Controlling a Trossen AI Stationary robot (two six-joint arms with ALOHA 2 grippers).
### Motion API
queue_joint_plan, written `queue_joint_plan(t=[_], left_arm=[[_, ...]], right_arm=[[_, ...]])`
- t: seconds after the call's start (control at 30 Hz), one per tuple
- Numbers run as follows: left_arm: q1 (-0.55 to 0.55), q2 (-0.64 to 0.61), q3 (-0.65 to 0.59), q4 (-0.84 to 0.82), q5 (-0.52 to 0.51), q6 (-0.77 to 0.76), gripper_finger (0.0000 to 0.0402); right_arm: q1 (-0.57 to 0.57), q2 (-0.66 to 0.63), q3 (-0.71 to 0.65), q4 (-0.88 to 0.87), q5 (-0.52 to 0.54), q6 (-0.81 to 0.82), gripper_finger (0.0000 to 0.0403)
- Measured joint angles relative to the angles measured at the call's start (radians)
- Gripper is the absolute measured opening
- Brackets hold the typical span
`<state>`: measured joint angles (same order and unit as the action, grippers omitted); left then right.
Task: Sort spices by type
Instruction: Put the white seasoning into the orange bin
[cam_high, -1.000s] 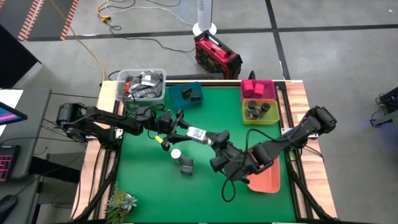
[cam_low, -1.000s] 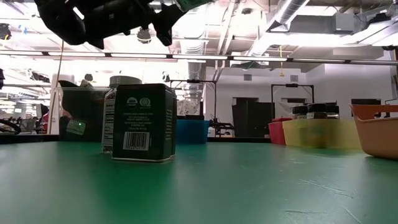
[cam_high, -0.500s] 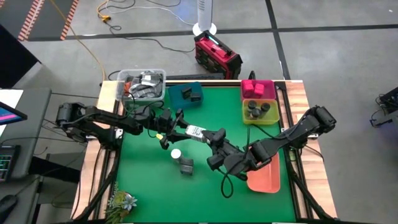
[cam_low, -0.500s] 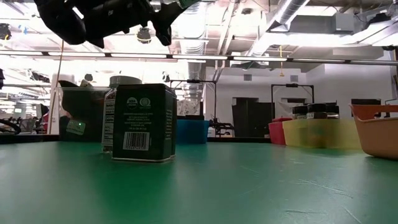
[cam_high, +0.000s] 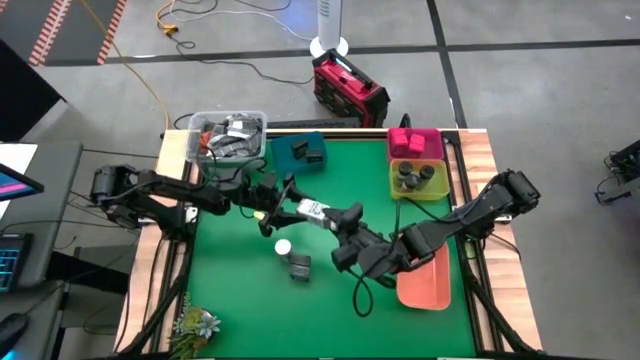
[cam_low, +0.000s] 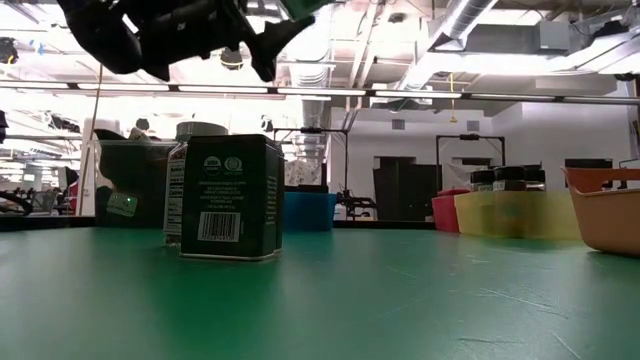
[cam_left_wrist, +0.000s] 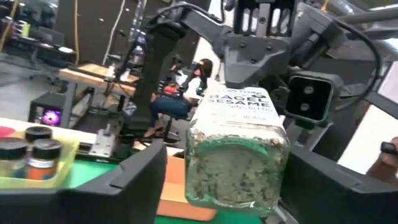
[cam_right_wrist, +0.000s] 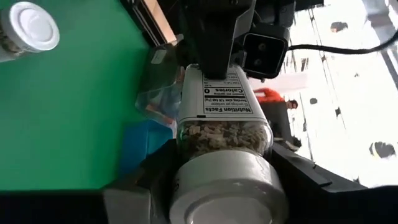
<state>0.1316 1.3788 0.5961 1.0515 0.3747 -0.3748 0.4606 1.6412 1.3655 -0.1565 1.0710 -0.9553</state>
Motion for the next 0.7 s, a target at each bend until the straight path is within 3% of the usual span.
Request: queue_joint_plan(t=[0.23, 0.53, 0.7], left_arm=[[0.088, -0.014, 0.000, -0.014, 0.060, -0.005, 0.0331], [0.126, -0.115, 0.000, -0.120, 0.094, 0.030, 0.0337], [0.128, -0.174, 0.000, -0.213, 0.092, 0.064, 0.0337]], right_arm=[[0.002, -0.004, 0.000, -0.092, 0.025, 0.116, 0.0220], [0.033, -0.023, 0.000, -0.114, 0.087, 0.143, 0.0222], [0.059, -0.071, 0.000, -0.261, 0.099, 0.377, 0.0222]])
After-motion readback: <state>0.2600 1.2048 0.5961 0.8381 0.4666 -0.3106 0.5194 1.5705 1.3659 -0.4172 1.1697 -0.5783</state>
